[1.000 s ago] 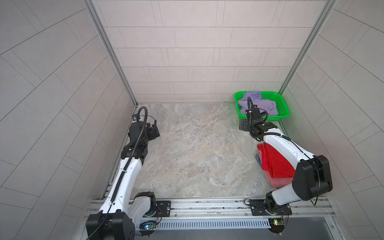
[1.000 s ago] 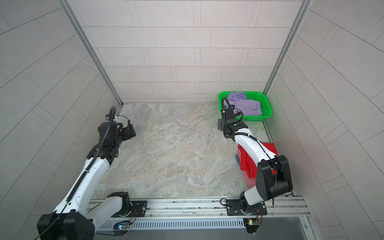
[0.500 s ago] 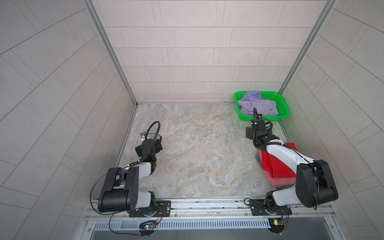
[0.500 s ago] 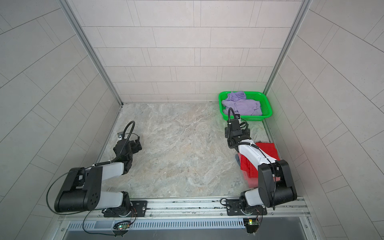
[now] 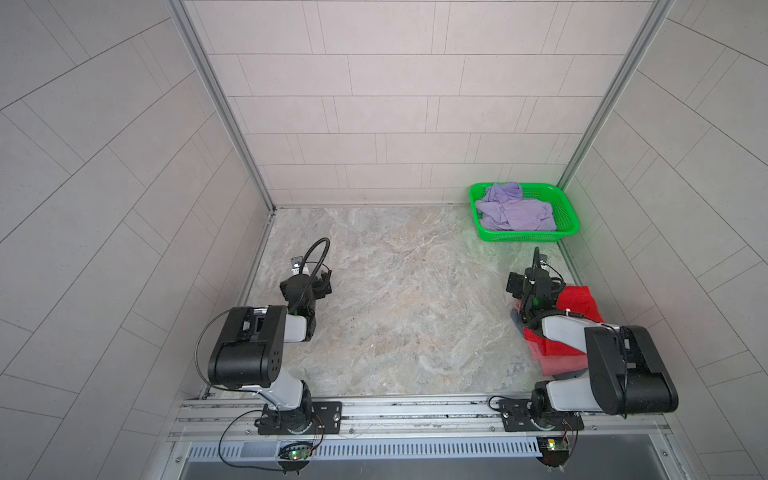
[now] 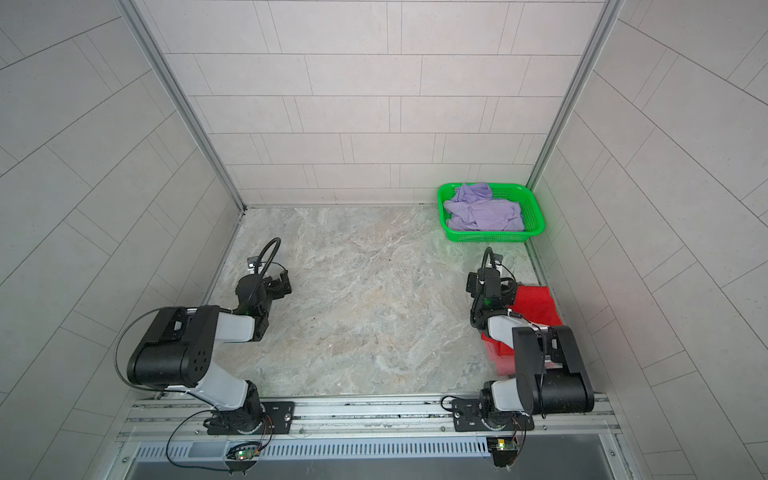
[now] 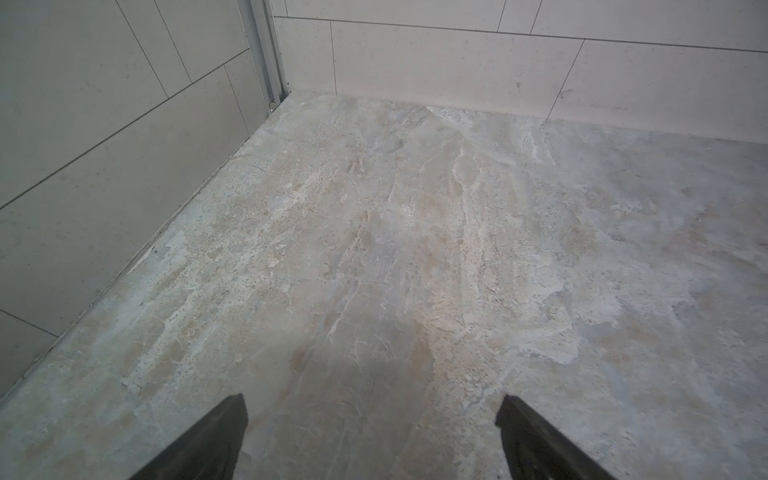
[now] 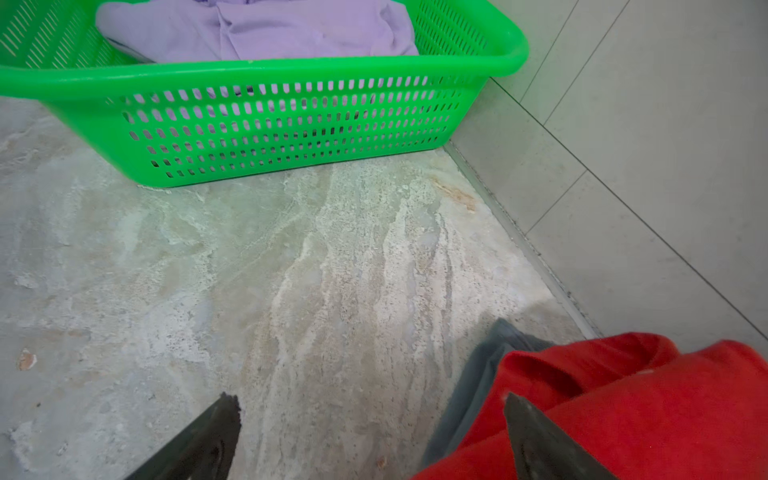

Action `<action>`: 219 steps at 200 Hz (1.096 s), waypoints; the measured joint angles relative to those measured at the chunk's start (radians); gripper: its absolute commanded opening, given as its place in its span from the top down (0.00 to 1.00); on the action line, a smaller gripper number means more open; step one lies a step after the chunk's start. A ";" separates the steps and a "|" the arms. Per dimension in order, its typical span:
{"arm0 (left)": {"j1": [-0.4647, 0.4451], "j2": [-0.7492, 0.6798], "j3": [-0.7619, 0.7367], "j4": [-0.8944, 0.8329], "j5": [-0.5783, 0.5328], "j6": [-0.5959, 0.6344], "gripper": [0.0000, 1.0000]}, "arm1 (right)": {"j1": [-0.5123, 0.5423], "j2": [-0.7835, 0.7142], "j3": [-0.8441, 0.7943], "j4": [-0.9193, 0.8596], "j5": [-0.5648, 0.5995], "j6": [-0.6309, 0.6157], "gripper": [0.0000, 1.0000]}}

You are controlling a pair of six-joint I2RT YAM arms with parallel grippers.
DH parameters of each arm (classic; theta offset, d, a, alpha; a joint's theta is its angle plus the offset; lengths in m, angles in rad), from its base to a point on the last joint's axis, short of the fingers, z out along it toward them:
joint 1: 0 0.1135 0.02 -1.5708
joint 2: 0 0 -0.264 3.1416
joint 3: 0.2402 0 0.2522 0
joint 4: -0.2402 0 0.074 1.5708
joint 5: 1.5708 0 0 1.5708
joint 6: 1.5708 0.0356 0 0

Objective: Fold and stack the t-shirts

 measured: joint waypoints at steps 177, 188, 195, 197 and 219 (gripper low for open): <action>-0.031 0.018 0.026 0.000 -0.045 0.028 0.00 | 0.060 0.143 -0.035 0.349 -0.108 -0.121 0.01; -0.032 0.018 0.026 0.000 -0.046 0.028 0.00 | 0.060 0.144 -0.047 0.365 -0.109 -0.126 0.01; -0.032 0.018 0.026 0.000 -0.047 0.028 0.00 | 0.060 0.144 -0.050 0.365 -0.110 -0.127 0.01; -0.032 0.018 0.026 0.000 -0.047 0.028 0.00 | 0.060 0.144 -0.050 0.364 -0.111 -0.127 0.01; -0.033 0.018 0.026 0.000 -0.049 0.028 0.00 | 0.061 0.146 -0.050 0.380 -0.116 -0.135 0.01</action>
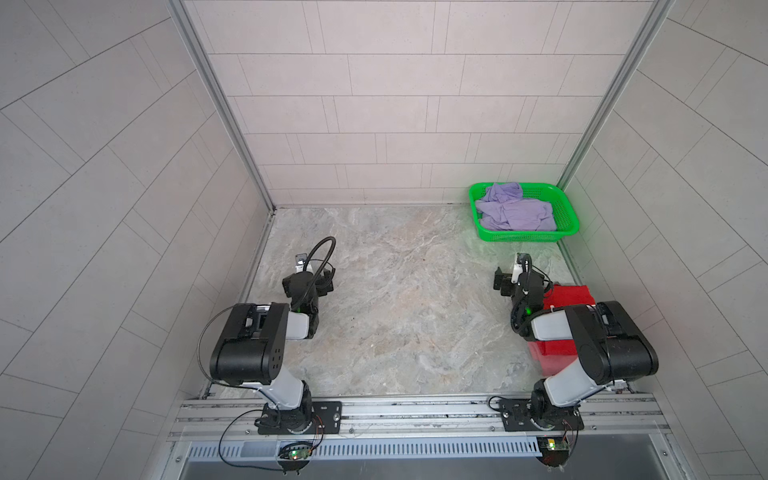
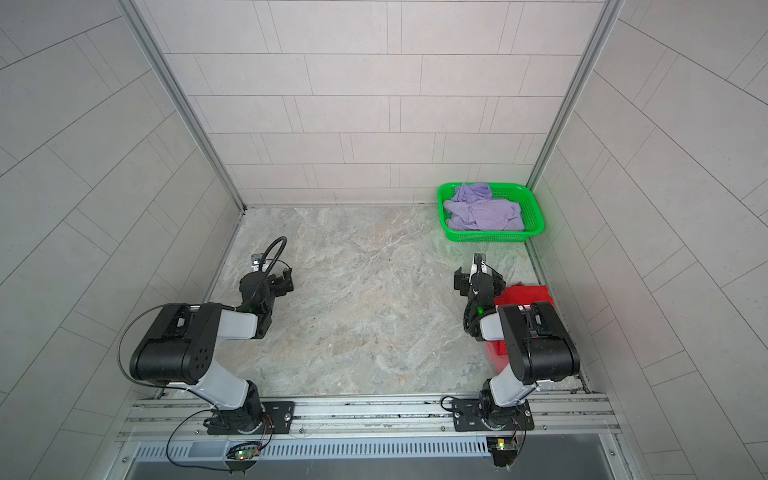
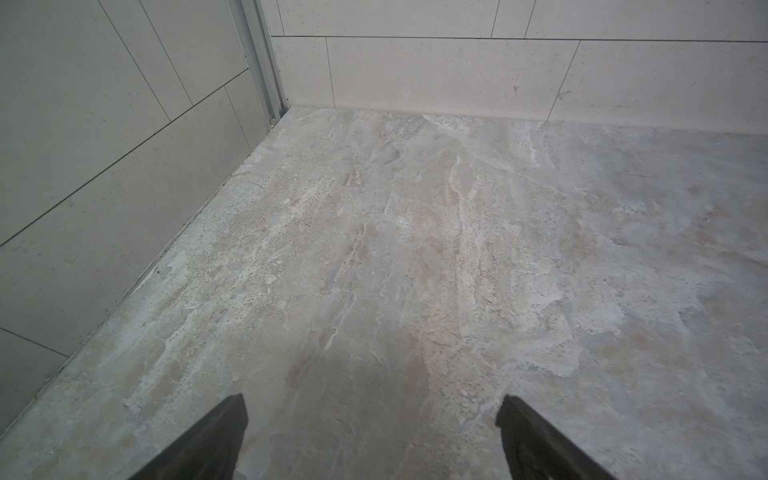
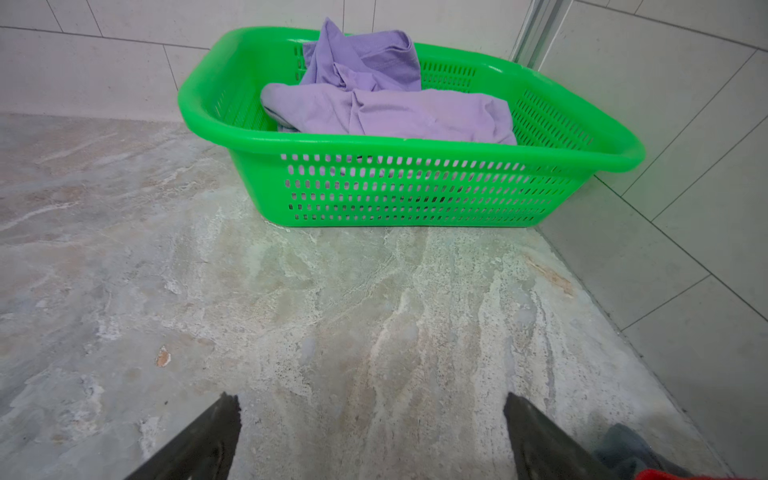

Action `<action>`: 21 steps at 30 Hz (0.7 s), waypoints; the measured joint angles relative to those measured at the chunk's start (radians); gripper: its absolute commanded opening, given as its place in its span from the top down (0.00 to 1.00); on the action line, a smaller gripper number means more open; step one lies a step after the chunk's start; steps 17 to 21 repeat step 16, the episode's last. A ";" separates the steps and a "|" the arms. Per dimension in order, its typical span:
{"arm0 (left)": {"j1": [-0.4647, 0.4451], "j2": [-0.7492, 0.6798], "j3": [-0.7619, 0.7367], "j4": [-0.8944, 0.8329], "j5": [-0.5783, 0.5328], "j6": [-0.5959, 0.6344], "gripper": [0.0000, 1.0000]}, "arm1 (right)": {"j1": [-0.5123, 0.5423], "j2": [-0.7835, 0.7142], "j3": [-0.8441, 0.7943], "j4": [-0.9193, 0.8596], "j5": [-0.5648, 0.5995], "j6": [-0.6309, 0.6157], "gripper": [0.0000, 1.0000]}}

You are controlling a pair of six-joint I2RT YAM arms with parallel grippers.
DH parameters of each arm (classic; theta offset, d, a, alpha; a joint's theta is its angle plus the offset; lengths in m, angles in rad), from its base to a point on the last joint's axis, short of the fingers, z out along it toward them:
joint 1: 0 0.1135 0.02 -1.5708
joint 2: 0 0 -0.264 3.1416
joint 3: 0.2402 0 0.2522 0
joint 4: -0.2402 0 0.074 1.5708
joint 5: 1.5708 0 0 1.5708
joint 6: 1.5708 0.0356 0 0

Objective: Fold and stack the t-shirts

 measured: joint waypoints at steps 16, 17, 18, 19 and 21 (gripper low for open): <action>-0.004 0.000 0.000 0.000 -0.004 0.000 0.00 | 0.003 0.003 0.000 0.001 -0.011 -0.014 0.01; -0.004 0.000 0.000 0.000 -0.004 0.000 0.00 | 0.003 0.003 0.000 0.001 -0.011 -0.014 0.01; -0.004 0.000 0.000 0.000 -0.004 0.000 0.00 | 0.003 0.003 0.000 0.001 -0.011 -0.014 0.01; -0.004 0.000 0.000 0.000 -0.004 0.000 0.00 | 0.003 0.003 0.000 0.001 -0.011 -0.014 0.01; -0.004 0.000 0.000 0.000 -0.004 0.000 0.00 | 0.003 0.003 0.000 0.001 -0.011 -0.014 0.01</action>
